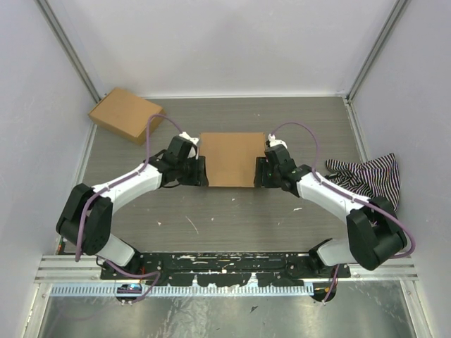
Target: Fold the paper box
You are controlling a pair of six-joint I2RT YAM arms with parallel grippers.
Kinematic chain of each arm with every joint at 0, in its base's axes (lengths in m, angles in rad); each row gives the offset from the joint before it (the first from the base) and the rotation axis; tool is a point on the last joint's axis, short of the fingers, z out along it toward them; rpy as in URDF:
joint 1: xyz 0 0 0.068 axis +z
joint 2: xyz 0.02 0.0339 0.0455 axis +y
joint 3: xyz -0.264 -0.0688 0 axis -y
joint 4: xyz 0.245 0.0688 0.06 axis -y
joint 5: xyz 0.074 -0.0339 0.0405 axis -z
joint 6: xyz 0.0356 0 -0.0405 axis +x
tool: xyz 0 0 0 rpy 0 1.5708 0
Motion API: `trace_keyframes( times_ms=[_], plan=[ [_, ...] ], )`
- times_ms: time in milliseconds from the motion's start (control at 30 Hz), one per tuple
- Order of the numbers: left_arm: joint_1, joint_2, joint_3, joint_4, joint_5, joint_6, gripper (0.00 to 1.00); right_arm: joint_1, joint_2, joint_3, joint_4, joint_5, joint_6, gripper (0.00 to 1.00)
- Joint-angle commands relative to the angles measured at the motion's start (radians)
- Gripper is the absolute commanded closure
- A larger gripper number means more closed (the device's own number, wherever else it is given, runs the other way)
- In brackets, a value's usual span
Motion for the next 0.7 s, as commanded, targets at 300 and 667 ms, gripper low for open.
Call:
trace_keyframes(
  times_ms=[300,667],
  plan=[
    [-0.005,-0.011,0.117,-0.167,0.042,0.007,0.45,0.007,0.025,0.166,-0.150,-0.056,0.043,0.39],
    [-0.004,-0.018,0.156,-0.245,0.073,0.011,0.44,0.005,0.043,0.192,-0.198,-0.085,0.074,0.38]
  ],
)
